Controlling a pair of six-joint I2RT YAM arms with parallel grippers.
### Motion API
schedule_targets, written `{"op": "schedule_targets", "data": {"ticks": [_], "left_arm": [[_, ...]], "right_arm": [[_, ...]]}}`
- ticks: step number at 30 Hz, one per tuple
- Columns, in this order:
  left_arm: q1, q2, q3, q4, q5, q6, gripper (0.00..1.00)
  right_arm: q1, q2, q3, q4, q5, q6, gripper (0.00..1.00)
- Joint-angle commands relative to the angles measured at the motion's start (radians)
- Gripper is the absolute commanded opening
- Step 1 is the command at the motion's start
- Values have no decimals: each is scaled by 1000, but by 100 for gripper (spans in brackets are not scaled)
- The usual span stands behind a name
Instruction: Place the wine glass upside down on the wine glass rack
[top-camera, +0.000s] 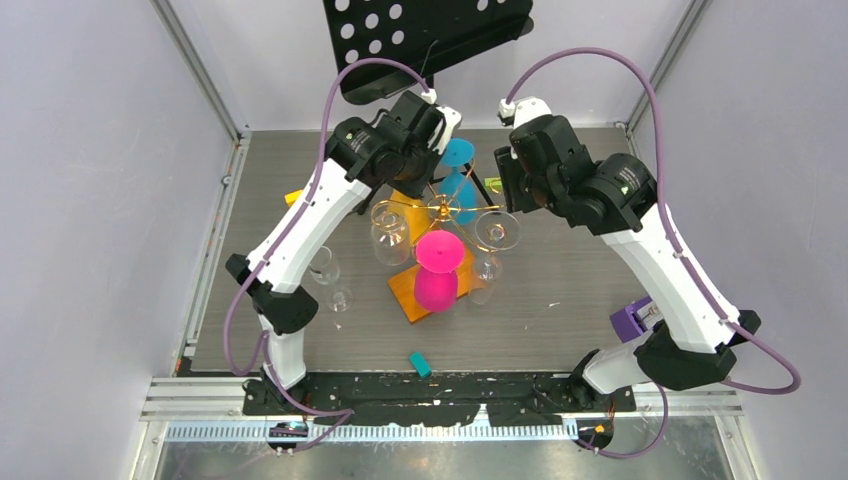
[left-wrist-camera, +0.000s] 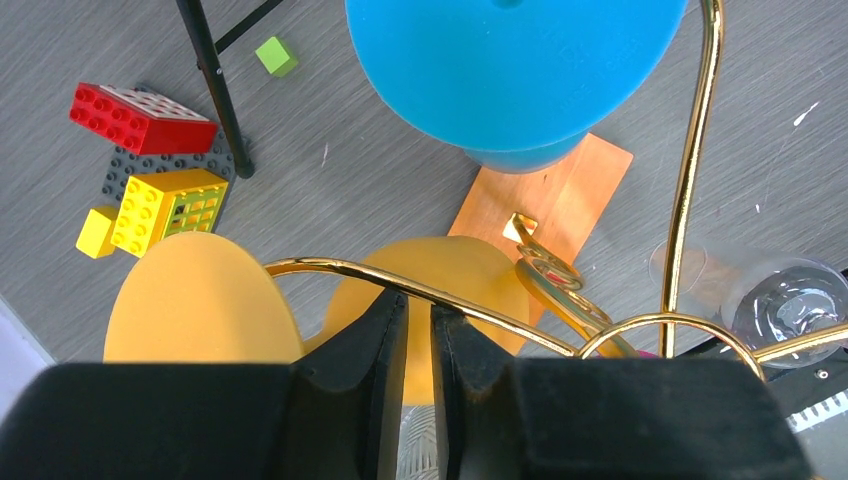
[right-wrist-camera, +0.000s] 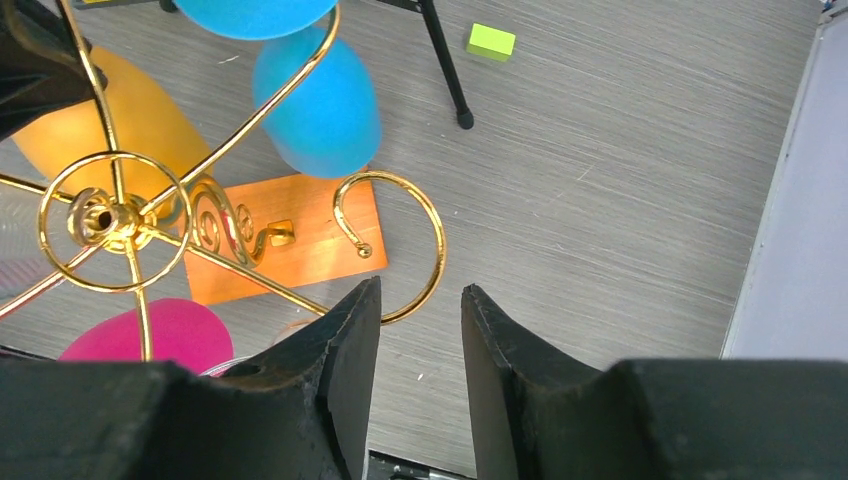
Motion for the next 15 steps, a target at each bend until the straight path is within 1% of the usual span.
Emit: {"op": "schedule_targets", "data": {"ticks": [1,8,15], "left_arm": [[12,-29,-14,95,-10,-7,18],[12,-35,-30,102,-6,-12,18],[12,-32,-31,107,4,-18,18]], "right_arm": [[-34,12,33,10,-6,-24,42],[-76,38,6,36,-44,-51,39],[-82,45,-31,40,-87,-66,36]]}}
